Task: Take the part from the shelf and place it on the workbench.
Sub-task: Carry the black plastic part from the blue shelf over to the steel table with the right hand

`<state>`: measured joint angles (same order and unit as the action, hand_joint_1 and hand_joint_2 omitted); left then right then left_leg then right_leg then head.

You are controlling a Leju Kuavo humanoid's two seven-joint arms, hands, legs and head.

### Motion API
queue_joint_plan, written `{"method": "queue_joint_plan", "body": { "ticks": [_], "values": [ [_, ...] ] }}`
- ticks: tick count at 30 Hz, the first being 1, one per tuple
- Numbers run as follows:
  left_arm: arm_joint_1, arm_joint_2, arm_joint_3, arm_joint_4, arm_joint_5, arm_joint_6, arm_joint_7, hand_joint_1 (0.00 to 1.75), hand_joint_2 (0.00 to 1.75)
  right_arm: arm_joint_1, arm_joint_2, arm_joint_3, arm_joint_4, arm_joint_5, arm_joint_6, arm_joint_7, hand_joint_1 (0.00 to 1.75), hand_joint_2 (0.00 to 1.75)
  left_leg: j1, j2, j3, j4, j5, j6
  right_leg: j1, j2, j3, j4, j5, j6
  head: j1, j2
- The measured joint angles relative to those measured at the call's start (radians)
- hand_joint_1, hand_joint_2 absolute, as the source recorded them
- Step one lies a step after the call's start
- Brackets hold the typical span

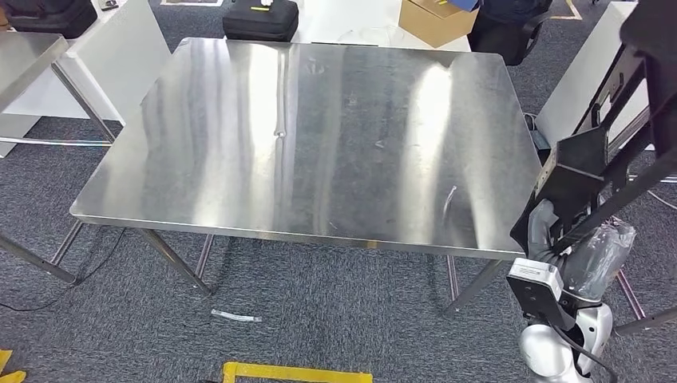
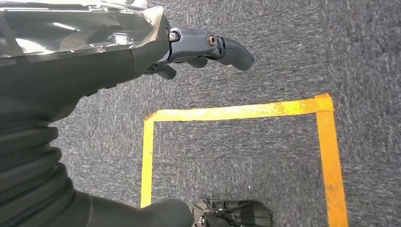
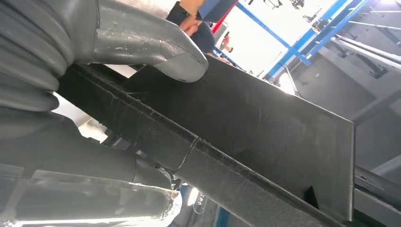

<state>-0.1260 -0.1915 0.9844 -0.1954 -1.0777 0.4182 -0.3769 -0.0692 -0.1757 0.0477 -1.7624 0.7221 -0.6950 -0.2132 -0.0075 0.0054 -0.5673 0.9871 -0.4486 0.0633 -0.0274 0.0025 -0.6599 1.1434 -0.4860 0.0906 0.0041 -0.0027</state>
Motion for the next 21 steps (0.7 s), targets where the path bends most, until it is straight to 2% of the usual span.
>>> {"method": "queue_joint_plan", "body": {
  "ticks": [1, 2, 3, 5, 8, 10, 12, 13, 14, 15, 17, 18, 19, 21],
  "values": [
    [-0.001, 0.0, 0.0, 0.001, 0.0, 0.0, 0.0, 0.0, 1.75, -0.001, 0.0, 0.0, 0.0, 0.0, 0.0, 0.0, 1.66, 1.75, 0.001, 0.0, 0.002, 0.005, -0.007, -0.007, -0.002, -0.005, 0.031, -0.064, 0.026, 0.008, 0.001, 0.0],
    [-0.001, 0.0, 0.0, 0.001, 0.0, 0.0, 0.0, 0.0, 1.75, -0.002, 0.001, 0.0, 0.001, 0.001, 0.0, 0.0, 1.66, 1.75, 0.0, 0.0, 0.003, 0.01, -0.013, -0.014, -0.002, -0.007, 0.054, -0.11, 0.042, 0.006, 0.002, 0.0],
    [-0.001, 0.001, 0.0, 0.002, 0.0, 0.0, 0.0, 0.0, 1.75, -0.003, 0.001, 0.001, 0.002, 0.001, 0.0, 0.0, 1.66, 1.75, -0.001, 0.001, 0.003, 0.013, -0.017, -0.02, -0.001, -0.007, 0.066, -0.133, 0.047, -0.002, 0.002, 0.0],
    [-0.002, 0.0, 0.0, 0.002, 0.0, 0.0, 0.001, 0.0, 1.75, -0.004, 0.001, 0.001, 0.002, 0.002, 0.0, 0.001, 1.66, 1.75, -0.001, 0.003, 0.004, 0.014, -0.021, -0.026, 0.002, -0.001, 0.067, -0.135, 0.044, -0.025, 0.0, 0.0],
    [-0.004, 0.001, 0.0, 0.002, 0.0, 0.0, 0.002, 0.0, 1.75, -0.006, 0.001, 0.001, 0.003, 0.004, 0.0, 0.002, 1.66, 1.75, 0.005, 0.003, -0.004, 0.036, -0.039, -0.037, -0.004, 0.001, 0.074, -0.137, 0.042, -0.043, 0.0, 0.0],
    [-0.005, 0.0, 0.0, 0.003, 0.0, 0.0, 0.002, 0.0, 1.75, -0.009, 0.002, 0.001, 0.003, 0.009, 0.0, 0.002, 1.66, 1.75, 0.009, 0.0, -0.051, 0.131, -0.086, -0.046, -0.006, 0.002, 0.082, -0.138, 0.037, -0.054, -0.001, 0.0],
    [-0.006, 0.0, 0.0, 0.003, 0.002, 0.0, 0.002, 0.0, 1.75, -0.012, 0.005, 0.002, 0.003, 0.015, 0.0, 0.002, 1.66, 1.75, 0.012, -0.002, -0.128, 0.269, -0.136, -0.052, -0.004, 0.002, 0.086, -0.138, 0.033, -0.061, -0.002, 0.0],
    [-0.006, 0.0, 0.0, 0.003, 0.004, 0.0, 0.002, 0.0, 1.75, -0.013, 0.006, 0.002, 0.003, 0.017, 0.001, 0.002, 1.66, 1.75, 0.013, -0.003, -0.155, 0.309, -0.141, -0.052, -0.004, 0.002, 0.087, -0.138, 0.032, -0.063, -0.002, 0.0],
    [-0.006, 0.001, 0.0, 0.003, 0.005, 0.0, 0.002, 0.0, 1.75, -0.014, 0.008, 0.002, 0.004, 0.018, 0.001, 0.003, 1.66, 1.75, 0.014, -0.003, -0.165, 0.312, -0.126, -0.052, -0.004, 0.003, 0.09, -0.138, 0.03, -0.064, -0.002, 0.0],
    [-0.006, 0.001, 0.001, 0.003, 0.006, 0.0, 0.002, 0.0, 1.75, -0.015, 0.009, 0.002, 0.005, 0.019, 0.001, 0.003, 1.66, 1.75, 0.015, -0.003, -0.153, 0.274, -0.094, -0.05, -0.004, 0.005, 0.093, -0.138, 0.028, -0.064, -0.002, 0.0],
    [-0.006, 0.002, 0.001, 0.004, 0.008, 0.0, 0.002, 0.0, 1.75, -0.02, 0.01, 0.003, 0.006, 0.02, 0.002, 0.004, 1.66, 1.75, 0.017, -0.005, -0.094, 0.138, -0.023, -0.046, -0.002, 0.009, 0.098, -0.137, 0.023, -0.06, -0.002, 0.0],
    [-0.007, 0.003, 0.0, 0.004, 0.008, 0.0, 0.001, 0.0, 1.75, -0.023, 0.011, 0.003, 0.006, 0.021, 0.002, 0.005, 1.66, 1.75, 0.017, -0.007, -0.066, 0.082, -0.003, -0.045, 0.0, 0.011, 0.099, -0.137, 0.02, -0.056, -0.002, 0.0],
    [-0.007, 0.003, 0.0, 0.004, 0.009, -0.001, -0.001, 0.0, 1.75, -0.026, 0.011, 0.003, 0.006, 0.022, 0.002, 0.006, 1.66, 1.75, 0.017, -0.009, -0.049, 0.049, 0.005, -0.044, 0.004, 0.013, 0.099, -0.136, 0.018, -0.051, -0.002, 0.0],
    [-0.008, 0.001, 0.0, 0.005, 0.007, -0.001, -0.005, 0.0, 1.75, -0.03, 0.011, 0.005, 0.006, 0.026, 0.002, 0.01, 1.66, 1.75, 0.014, -0.011, -0.041, 0.034, 0.005, -0.043, 0.009, 0.013, 0.098, -0.136, 0.015, -0.048, -0.002, 0.0]
  ]
}}
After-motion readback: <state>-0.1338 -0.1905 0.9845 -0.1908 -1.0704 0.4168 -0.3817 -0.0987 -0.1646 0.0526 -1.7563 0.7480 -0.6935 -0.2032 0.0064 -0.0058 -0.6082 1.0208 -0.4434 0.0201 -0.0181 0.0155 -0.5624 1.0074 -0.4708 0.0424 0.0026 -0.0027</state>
